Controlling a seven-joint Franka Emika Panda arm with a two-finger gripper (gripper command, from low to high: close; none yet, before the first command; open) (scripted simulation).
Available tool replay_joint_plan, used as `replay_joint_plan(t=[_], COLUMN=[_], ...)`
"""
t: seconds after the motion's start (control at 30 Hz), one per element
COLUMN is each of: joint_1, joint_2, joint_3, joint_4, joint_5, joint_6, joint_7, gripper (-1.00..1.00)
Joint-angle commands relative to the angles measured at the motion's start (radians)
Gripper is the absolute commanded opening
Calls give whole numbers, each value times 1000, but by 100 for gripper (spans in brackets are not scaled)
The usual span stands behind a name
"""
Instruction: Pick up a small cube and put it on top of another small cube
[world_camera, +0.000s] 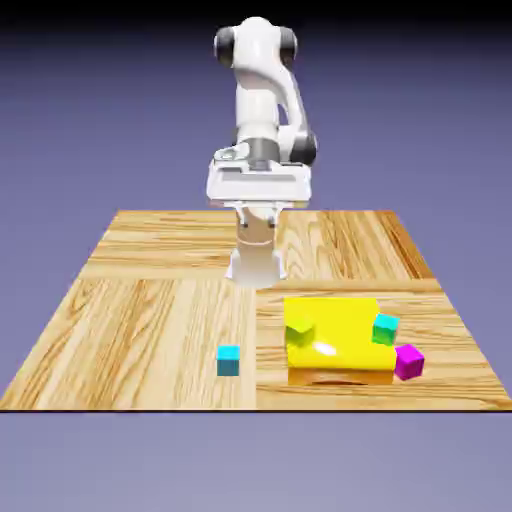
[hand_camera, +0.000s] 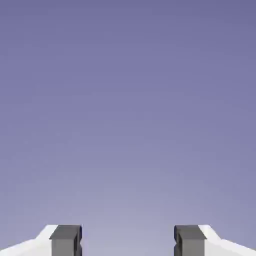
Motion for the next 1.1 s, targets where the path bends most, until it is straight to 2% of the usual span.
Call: replay_joint_plan(t=[0.0, 0.67, 0.73, 0.93, 0.97, 1.07], joint_1=[-21, -447, -448, -439, -439, -443], joint_2=[36, 761, 764, 946, 946, 873], joint_3=[6, 134, 135, 196, 196, 171], joint_4=[15, 306, 307, 335, 335, 324], joint_5=[31, 652, 655, 768, 768, 723], joint_6=[-27, -567, -570, -414, -414, -476], joint_7=[32, 662, 665, 571, 571, 608], gripper=[0, 0, 0, 0, -100, -100])
